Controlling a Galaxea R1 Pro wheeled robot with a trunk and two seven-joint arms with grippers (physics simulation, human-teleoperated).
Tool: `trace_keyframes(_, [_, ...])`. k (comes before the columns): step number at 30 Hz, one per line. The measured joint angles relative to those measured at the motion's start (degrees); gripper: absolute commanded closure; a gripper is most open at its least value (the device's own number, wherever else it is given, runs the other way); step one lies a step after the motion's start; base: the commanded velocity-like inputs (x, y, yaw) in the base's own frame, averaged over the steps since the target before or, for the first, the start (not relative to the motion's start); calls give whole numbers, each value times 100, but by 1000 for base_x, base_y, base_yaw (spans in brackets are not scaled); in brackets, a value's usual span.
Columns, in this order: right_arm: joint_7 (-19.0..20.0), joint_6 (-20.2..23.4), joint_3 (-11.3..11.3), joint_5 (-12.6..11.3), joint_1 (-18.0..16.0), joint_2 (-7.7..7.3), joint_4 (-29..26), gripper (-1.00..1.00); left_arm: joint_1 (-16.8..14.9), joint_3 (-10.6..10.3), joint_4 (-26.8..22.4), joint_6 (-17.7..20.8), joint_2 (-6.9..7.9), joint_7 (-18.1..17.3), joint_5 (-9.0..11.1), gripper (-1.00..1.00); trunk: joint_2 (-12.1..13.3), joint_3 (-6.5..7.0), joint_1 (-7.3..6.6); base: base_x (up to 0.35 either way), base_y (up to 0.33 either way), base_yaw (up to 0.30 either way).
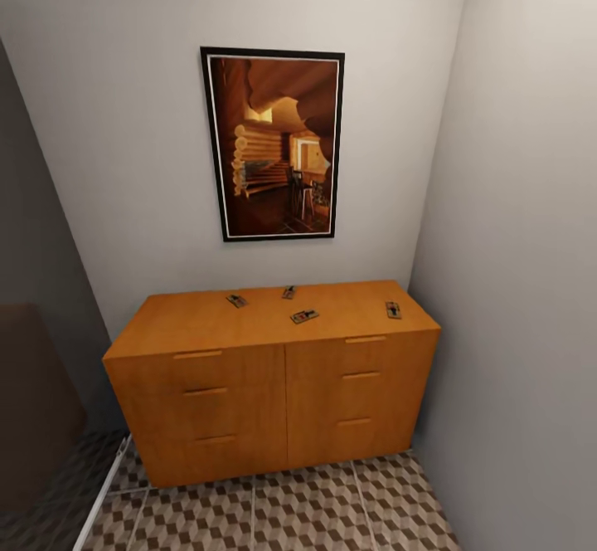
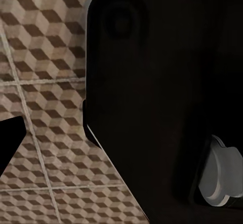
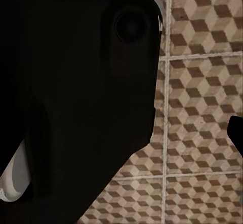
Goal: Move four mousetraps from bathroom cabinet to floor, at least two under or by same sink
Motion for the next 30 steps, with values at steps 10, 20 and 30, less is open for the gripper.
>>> trace_keyframes(10, [4, 0, 0, 0, 0, 0, 0, -100, 0, -3, 0, 0, 0, 0, 1, -100, 401, 180, -220, 0, 0, 0])
trace_keyframes(20, [0, 1, 0, 0, 0, 0, 0, -100, 0, -6, 0, 0, 0, 0, 1, -100, 803, 360, -440, 0, 0, 0])
trace_keyframes(30, [-1, 1, 0, 0, 0, 0, 0, -100, 0, -6, 0, -2, 0, 2, -2, -100, 1166, 522, -638, 0, 0, 0])
